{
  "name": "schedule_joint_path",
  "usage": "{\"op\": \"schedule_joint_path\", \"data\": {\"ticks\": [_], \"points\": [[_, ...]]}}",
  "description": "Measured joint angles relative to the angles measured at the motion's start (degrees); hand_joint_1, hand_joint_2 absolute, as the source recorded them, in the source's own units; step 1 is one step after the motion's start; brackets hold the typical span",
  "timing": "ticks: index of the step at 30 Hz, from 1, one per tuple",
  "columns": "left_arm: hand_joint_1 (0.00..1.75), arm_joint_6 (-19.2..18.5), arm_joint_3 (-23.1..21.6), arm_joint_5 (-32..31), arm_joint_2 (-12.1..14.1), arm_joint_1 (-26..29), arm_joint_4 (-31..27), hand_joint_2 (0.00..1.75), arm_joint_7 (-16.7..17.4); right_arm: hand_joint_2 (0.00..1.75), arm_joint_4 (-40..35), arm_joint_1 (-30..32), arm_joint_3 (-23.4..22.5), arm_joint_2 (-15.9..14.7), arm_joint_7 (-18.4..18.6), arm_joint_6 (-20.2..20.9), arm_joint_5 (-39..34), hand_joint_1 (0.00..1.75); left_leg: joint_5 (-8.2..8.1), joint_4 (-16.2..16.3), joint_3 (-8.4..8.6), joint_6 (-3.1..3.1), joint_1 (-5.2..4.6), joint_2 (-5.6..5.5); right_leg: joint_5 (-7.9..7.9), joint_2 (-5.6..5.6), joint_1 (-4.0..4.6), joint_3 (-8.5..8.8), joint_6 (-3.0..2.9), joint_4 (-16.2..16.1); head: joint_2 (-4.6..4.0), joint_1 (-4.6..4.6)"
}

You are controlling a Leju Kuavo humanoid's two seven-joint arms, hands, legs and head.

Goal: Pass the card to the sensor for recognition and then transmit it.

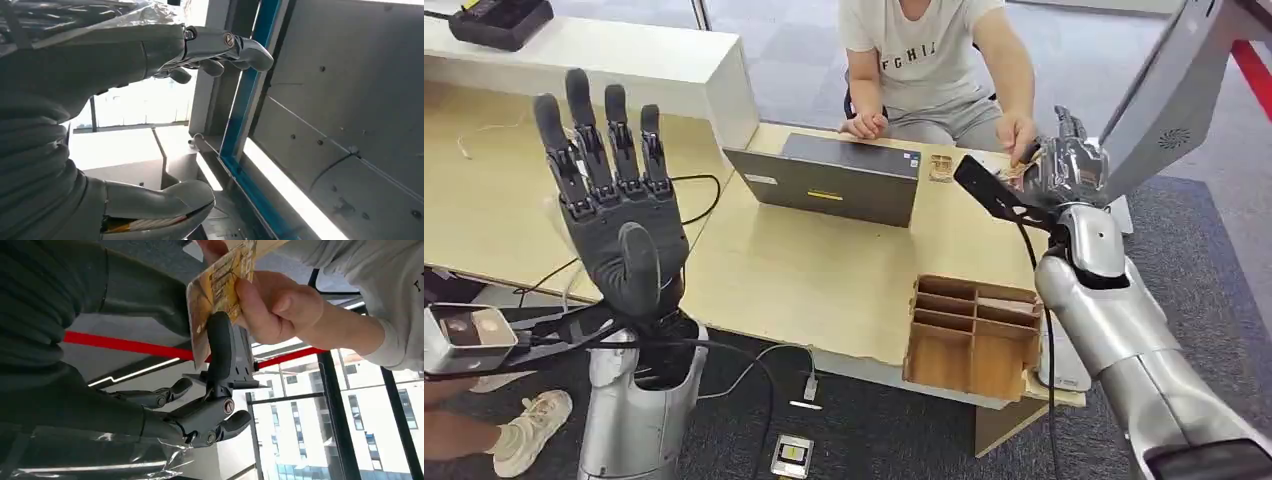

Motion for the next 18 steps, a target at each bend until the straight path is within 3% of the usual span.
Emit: {"op": "schedule_joint_path", "data": {"ticks": [5, 11, 18], "points": [[0.00, 0.70, 0.11, 0.68, 0.02, -0.28, 0.48, 1.75, 0.00, 1.75, 0.94, 0.02, 0.33, 0.20, -0.98, -0.55, -1.37, 0.00, 0.00, 0.00, 0.01, 0.00, 0.00, 0.01, 0.00, 0.02, 0.00, 0.00, 0.00, 0.00, 0.00, 0.00], [0.00, 5.29, -0.02, 0.05, 0.59, -0.17, 0.41, 1.75, 0.00, 1.75, 0.29, 1.53, -0.19, 0.35, -9.44, -8.89, -10.72, 0.00, 0.00, 0.00, 0.03, 0.00, 0.00, 0.00, 0.00, 0.01, 0.00, 0.01, 0.00, 0.00, 0.00, -0.02], [0.00, 8.13, -0.07, -0.61, 1.92, 1.40, -0.74, 1.75, -0.02, 1.75, -13.50, 12.34, -2.34, -0.64, -16.42, -16.62, -24.69, 0.00, -0.02, 0.00, 0.10, -0.02, 0.02, 0.00, -0.04, -0.01, 0.05, 0.05, -0.01, -0.01, 0.00, 0.02]]}}
